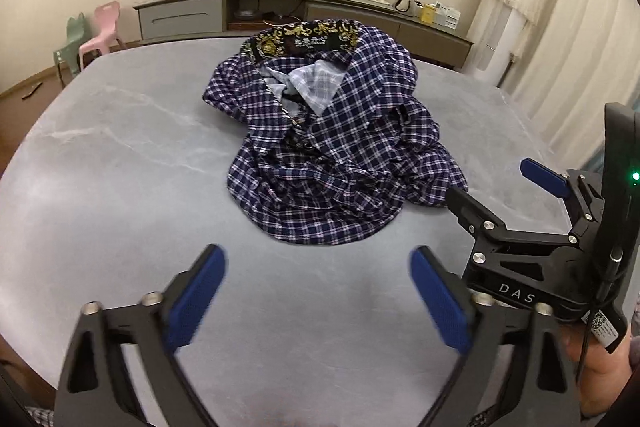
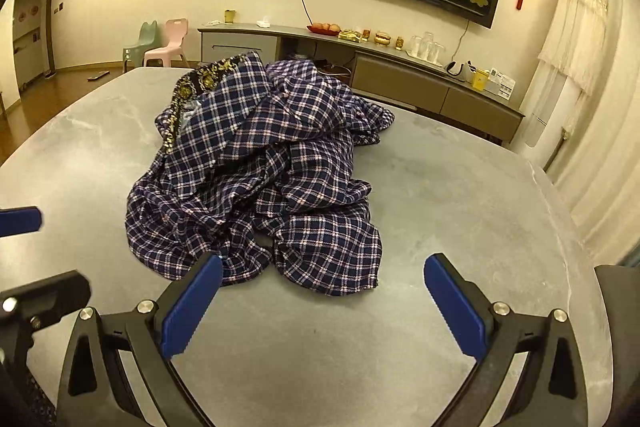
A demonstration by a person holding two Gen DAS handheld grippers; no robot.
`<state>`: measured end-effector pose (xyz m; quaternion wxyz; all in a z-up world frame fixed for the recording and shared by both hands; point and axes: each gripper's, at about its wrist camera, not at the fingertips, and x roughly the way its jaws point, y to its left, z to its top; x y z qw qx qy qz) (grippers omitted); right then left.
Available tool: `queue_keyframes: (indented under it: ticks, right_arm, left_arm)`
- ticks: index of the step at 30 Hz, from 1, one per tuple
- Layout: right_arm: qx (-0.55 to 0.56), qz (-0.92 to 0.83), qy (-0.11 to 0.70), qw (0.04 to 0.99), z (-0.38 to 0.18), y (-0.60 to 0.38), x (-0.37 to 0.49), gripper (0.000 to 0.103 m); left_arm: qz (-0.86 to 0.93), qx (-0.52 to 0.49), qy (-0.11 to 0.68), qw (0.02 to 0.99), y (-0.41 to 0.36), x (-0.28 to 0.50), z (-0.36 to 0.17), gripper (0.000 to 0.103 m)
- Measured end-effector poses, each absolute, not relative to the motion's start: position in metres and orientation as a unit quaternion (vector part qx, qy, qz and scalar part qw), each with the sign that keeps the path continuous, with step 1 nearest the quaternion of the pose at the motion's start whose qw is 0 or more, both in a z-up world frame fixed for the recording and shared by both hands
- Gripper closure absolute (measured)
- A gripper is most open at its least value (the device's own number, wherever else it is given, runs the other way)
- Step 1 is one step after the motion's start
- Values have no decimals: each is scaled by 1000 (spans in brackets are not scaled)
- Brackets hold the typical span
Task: Fold clothes
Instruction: 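Move both grippers toward the crumpled plaid shirt on the table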
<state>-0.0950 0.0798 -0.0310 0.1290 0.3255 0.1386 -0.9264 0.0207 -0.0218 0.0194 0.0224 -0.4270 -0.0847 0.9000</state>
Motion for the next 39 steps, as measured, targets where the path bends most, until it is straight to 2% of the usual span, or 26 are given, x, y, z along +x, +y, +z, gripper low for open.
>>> queue_keyframes:
  ticks: [1,2,4,5,6,7,8,9,11,17,20,23,24,25,27,28,29,30,31,34,36,38,39]
  right_arm:
    - [323,-927,140,130,-30,80,-94,1]
    - [320,-928,140,132,-29,79,-93,1]
    - [317,-929,139,135,-27,78,-91,6]
    - [316,-929,138,136,-25,78,-91,21]
    - [319,-927,139,137,-25,78,-91,32]
    - [323,-926,140,137,-26,79,-92,56]
    - [329,-924,140,136,-28,80,-93,74]
    - [337,-922,136,137,-29,81,-95,79]
    - [348,-918,129,142,-32,83,-98,97]
    - [345,-918,132,143,-31,83,-97,101]
    - [347,-918,133,140,-34,82,-97,101]
    - [347,-919,130,133,-36,82,-99,100]
    - [346,-920,129,131,-36,82,-100,100]
    - [349,-919,129,129,-37,82,-101,96]
    - [357,-916,129,129,-40,80,-103,75]
    - [358,-916,129,130,-41,79,-104,60]
    - [358,-915,129,133,-41,79,-103,52]
    - [356,-915,129,136,-41,78,-103,52]
    - [355,-915,130,138,-41,77,-102,53]
    - [357,-914,131,140,-42,77,-102,93]
    - [359,-913,131,140,-42,77,-102,93]
    - [360,-913,132,141,-43,77,-103,93]
    - [359,-913,133,139,-43,76,-102,93]
  left_arm:
    - [899,-428,-86,30,-20,22,19,36]
    - [899,-428,-85,32,-18,24,18,42]
    - [900,-428,-82,33,-14,25,17,66]
    - [899,-429,-80,35,-13,23,16,72]
    - [898,-431,-79,37,-11,22,15,83]
    - [899,-430,-77,38,-10,21,15,90]
    - [900,-428,-74,39,-9,22,15,92]
    - [901,-426,-73,40,-8,22,16,95]
    - [905,-418,-68,42,-7,23,19,97]
    - [907,-414,-63,39,-7,22,20,99]
    - [907,-413,-69,44,-9,22,21,95]
    - [906,-414,-69,50,-9,21,21,83]
    - [906,-415,-68,50,-9,21,20,67]
    - [906,-415,-68,49,-9,21,19,57]
    - [904,-417,-74,53,-9,20,17,55]
    - [904,-418,-75,55,-9,20,17,56]
    - [904,-416,-76,56,-9,20,17,59]
    - [906,-412,-77,57,-10,20,18,81]
    - [908,-408,-78,59,-11,21,19,96]
    - [919,-386,-62,52,-11,24,25,96]
    - [921,-383,-54,51,-10,24,27,92]
    - [920,-385,-49,51,-10,23,26,77]
    - [919,-387,-51,52,-11,22,26,63]
